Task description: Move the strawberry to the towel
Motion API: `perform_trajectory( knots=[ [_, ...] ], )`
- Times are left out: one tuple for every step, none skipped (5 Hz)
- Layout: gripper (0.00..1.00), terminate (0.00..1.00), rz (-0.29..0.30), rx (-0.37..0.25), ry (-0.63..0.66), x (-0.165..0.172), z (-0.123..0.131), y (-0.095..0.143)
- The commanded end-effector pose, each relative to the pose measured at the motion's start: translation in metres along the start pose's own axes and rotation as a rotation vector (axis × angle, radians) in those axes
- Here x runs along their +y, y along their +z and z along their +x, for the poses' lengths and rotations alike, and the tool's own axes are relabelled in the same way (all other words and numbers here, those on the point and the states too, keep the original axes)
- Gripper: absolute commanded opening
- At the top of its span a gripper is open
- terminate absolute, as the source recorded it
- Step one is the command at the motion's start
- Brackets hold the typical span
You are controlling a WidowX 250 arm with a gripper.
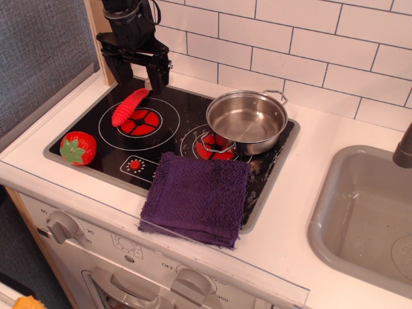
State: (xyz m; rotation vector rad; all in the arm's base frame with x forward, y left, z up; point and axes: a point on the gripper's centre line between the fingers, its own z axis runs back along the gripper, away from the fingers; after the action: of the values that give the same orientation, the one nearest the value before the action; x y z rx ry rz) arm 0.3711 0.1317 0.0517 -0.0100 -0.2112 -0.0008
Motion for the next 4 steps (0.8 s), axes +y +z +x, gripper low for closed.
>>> perform_trajectory(
  knots=[
    [1.0,0.0,0.0,0.0,0.0,0.0,0.0,0.0],
    [1.0,0.0,0.0,-0.034,0.034,0.006,-0.02,0.016],
    [1.0,0.0,0.022,-0.073,0.06,0.018,-0.054,0.037],
    [1.0,0.0,0.039,-0.05,0.071,0.028,-0.084,0.044]
  ],
)
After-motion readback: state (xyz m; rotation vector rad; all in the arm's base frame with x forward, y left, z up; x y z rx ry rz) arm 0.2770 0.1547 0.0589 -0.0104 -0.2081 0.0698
